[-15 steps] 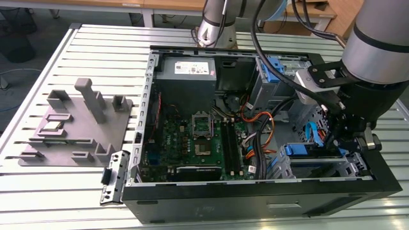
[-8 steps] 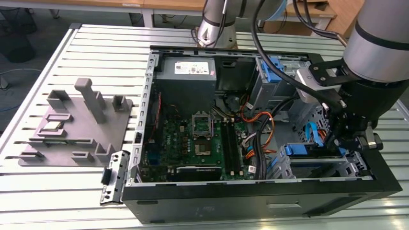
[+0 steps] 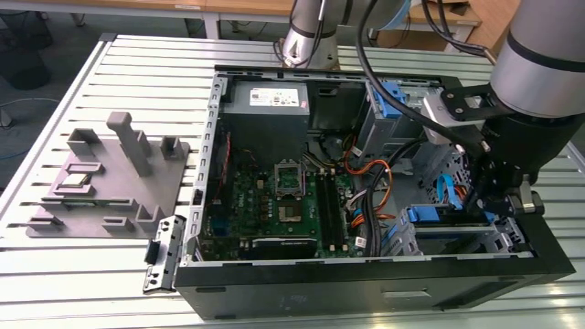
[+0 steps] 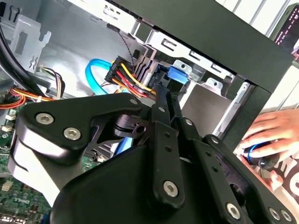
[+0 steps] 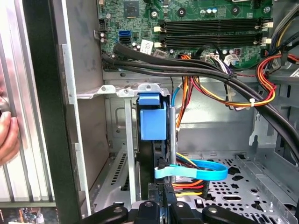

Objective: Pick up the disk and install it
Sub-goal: 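Insert the second disk wire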

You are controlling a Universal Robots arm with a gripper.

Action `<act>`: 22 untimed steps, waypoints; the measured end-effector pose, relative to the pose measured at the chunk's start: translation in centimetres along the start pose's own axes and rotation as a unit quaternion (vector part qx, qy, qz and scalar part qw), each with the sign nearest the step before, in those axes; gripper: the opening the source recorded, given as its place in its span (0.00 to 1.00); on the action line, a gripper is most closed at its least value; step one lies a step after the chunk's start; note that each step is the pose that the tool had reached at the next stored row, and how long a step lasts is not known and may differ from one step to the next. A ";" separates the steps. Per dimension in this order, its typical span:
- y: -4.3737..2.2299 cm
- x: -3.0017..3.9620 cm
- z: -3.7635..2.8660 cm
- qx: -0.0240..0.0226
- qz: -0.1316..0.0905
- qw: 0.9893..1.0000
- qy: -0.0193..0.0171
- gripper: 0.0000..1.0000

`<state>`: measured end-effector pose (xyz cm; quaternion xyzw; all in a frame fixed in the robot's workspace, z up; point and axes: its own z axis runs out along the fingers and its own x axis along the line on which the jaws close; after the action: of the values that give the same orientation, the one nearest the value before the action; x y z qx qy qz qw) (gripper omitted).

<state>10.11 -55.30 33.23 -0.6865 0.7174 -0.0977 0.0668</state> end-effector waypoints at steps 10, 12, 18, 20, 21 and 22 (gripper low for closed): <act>0.04 -0.09 0.12 0.000 0.001 1.000 -0.002 0.16; 0.06 -0.10 0.20 0.000 0.001 1.000 -0.002 0.16; 0.12 -0.10 0.49 0.000 0.001 1.000 -0.002 0.16; 0.15 -0.11 0.58 0.000 0.001 1.000 -0.001 0.16; 0.15 -0.11 0.62 0.000 0.001 1.000 -0.001 0.16; 0.16 -0.11 0.64 0.000 0.001 1.000 -0.001 0.16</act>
<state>10.11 -55.22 32.56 -0.6859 0.7181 -0.0967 0.0678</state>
